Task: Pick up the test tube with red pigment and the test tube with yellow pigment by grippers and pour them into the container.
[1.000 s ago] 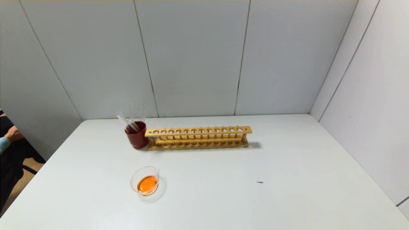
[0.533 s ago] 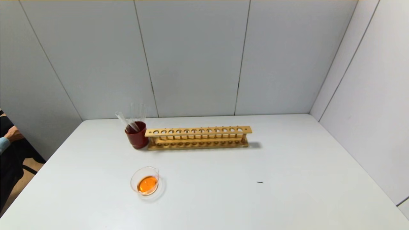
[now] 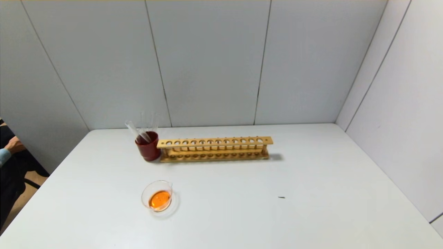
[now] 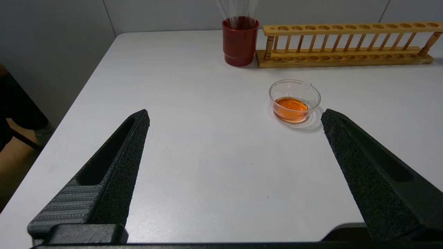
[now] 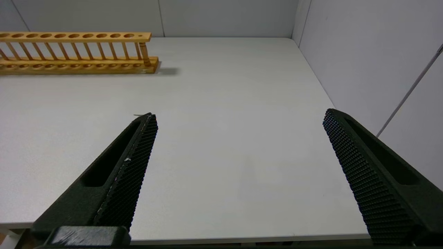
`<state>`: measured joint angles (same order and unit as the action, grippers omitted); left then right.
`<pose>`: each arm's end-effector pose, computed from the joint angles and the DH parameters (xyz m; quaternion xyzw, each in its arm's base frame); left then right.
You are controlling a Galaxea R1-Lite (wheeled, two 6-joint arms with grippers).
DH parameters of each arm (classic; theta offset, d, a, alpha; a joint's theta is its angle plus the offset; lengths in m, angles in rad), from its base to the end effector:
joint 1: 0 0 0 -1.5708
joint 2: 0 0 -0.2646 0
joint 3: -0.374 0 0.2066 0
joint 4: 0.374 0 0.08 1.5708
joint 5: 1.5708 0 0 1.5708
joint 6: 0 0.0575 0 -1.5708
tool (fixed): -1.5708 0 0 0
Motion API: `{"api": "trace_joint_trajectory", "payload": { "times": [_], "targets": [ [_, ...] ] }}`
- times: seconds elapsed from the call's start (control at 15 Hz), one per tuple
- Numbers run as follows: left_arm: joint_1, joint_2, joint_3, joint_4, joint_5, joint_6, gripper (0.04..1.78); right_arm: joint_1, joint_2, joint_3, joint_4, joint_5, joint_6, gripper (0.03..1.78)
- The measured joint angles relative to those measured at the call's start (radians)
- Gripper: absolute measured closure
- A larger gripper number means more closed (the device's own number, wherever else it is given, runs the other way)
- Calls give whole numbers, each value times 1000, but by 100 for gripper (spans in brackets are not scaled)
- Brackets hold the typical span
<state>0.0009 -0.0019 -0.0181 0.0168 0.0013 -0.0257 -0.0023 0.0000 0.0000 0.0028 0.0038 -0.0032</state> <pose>0.0637 0.0001 0.0792 -0.0128 -0.0016 0.0011 0.9999 0.0652 0.0001 0.0751 -0.0016 0.0014 0.0008 1.0000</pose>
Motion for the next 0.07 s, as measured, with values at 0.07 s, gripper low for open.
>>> {"api": "trace_joint_trajectory", "payload": {
  "times": [0.07],
  "targets": [
    [0, 0, 0, 0, 0, 0, 7, 0, 0, 0, 0, 0, 0, 6]
  ]
}}
